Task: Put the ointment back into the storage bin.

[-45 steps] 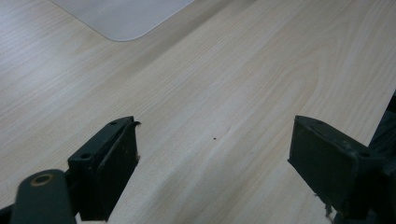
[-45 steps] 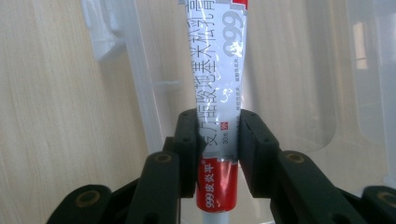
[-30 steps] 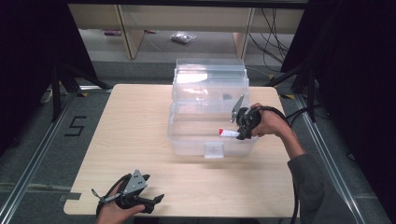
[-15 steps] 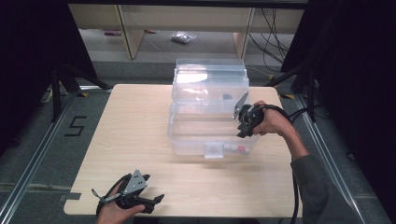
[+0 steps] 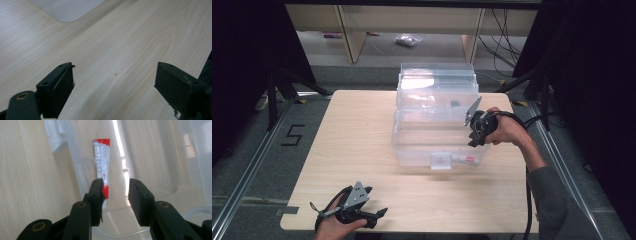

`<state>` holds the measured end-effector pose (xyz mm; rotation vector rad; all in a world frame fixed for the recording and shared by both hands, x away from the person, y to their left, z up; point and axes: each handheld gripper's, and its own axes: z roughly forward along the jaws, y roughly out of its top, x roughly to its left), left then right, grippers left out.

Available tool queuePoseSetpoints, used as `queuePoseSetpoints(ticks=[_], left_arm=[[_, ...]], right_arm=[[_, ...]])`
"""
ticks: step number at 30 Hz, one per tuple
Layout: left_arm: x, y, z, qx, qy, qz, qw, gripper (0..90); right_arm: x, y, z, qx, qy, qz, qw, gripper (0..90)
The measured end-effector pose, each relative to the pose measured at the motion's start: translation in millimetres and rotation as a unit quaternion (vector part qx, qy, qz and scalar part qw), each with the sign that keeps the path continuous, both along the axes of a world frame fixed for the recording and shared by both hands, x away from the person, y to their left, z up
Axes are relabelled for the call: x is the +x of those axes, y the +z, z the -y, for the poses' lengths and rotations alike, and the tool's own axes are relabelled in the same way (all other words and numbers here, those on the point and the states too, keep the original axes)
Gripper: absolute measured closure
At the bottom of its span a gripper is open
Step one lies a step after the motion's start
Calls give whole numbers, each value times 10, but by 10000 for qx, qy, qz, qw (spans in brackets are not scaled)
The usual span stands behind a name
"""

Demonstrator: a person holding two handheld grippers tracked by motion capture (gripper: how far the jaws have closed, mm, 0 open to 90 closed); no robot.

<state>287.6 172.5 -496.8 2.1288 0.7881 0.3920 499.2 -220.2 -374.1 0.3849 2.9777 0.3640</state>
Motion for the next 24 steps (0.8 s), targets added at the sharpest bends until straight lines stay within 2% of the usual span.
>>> queuePoseSetpoints(ticks=[1,8,12,14,16,18,20,21,23,24], left_arm=[[1,0,-1,4,-3,2,10000,151],[2,-5,1,-11,10,17,10000,151],[2,-5,2,-8,13,18,10000,151],[2,-1,-2,7,3,5,10000,151],[2,0,-2,9,5,7,10000,151],[4,-2,-2,7,21,34,10000,151],[3,-2,-1,1,22,32,10000,151],[-1,0,3,-25,16,9,10000,151],[-3,0,4,-41,12,18,10000,151],[-2,2,2,-33,6,24,10000,151]], right_arm=[[10,-2,2,11,79,18,10000,645],[-19,46,53,59,-41,44,10000,640],[-49,97,99,154,7,91,9998,636],[-86,125,122,126,-172,111,9997,622],[-94,140,133,128,-166,142,9997,612],[-136,177,165,169,-299,155,9993,600],[-137,180,175,238,-206,185,9993,594],[-175,192,193,289,-360,166,9988,584],[-168,188,204,319,-157,246,9991,573],[-195,193,204,265,-306,158,9991,563]])
